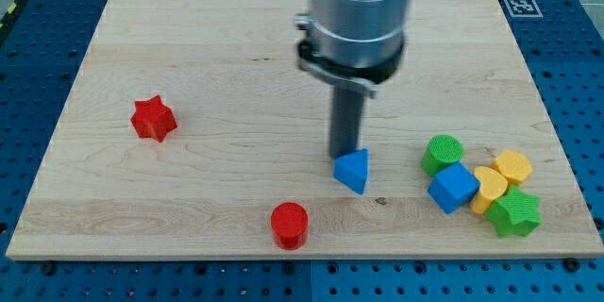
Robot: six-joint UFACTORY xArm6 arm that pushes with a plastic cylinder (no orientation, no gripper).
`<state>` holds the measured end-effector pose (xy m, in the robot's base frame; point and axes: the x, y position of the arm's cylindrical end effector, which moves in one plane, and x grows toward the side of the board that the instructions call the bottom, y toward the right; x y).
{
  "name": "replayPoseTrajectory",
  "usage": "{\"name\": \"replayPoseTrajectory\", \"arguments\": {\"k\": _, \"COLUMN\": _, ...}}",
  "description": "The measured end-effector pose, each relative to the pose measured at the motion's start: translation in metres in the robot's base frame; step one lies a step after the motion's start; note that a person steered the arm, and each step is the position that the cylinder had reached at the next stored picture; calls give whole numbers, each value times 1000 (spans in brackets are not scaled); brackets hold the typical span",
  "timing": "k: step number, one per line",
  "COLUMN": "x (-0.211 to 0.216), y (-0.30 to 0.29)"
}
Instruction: Push the blue triangle above the blue cube
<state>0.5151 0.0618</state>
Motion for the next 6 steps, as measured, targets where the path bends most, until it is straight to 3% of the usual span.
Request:
{"name": "replayPoseTrajectory", "arguments": {"k": 2, "x": 12, "y": 77}}
{"name": "replayPoseTrajectory", "arguments": {"k": 3, "x": -28, "y": 77}}
{"name": "replayPoseTrajectory", "arguments": {"k": 4, "x": -75, "y": 64}}
{"name": "replayPoseTrajectory", "arguments": {"k": 5, "x": -65, "y": 32}}
{"name": "replayPoseTrajectory", "arguments": {"k": 6, "x": -23, "y": -12}}
